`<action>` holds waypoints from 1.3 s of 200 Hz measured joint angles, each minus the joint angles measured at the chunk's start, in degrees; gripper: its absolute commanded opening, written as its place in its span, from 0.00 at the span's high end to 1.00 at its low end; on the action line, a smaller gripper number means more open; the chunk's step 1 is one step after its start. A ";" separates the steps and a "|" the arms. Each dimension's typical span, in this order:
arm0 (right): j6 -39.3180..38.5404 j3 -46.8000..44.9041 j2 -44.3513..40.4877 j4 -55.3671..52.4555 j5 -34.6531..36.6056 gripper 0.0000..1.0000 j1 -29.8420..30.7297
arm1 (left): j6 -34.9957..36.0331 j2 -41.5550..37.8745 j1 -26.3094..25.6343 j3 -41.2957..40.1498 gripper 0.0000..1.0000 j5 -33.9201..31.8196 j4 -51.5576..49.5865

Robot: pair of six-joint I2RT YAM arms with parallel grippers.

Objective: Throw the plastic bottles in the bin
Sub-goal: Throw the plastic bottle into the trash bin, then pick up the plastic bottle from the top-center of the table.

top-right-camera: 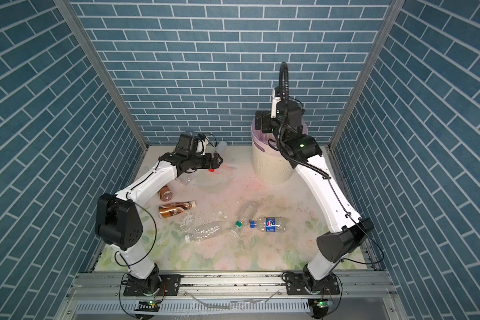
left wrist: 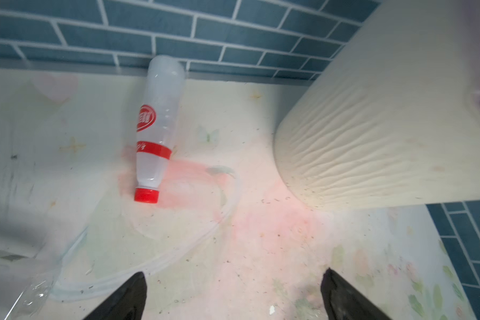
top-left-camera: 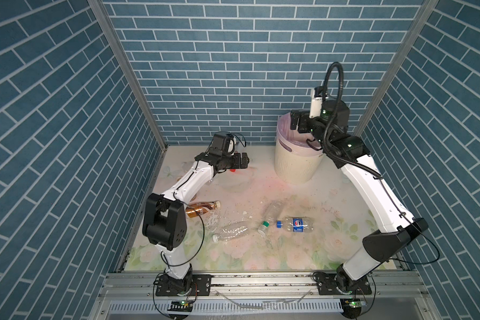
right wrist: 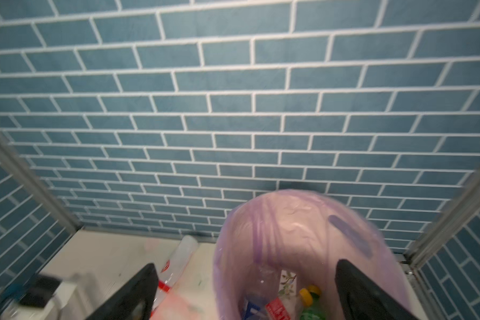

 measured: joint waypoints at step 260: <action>6.91 -12.26 4.72 1.88 -9.62 0.01 6.60 | 0.94 37.86 3.69 34.29 0.26 -3.74 -12.20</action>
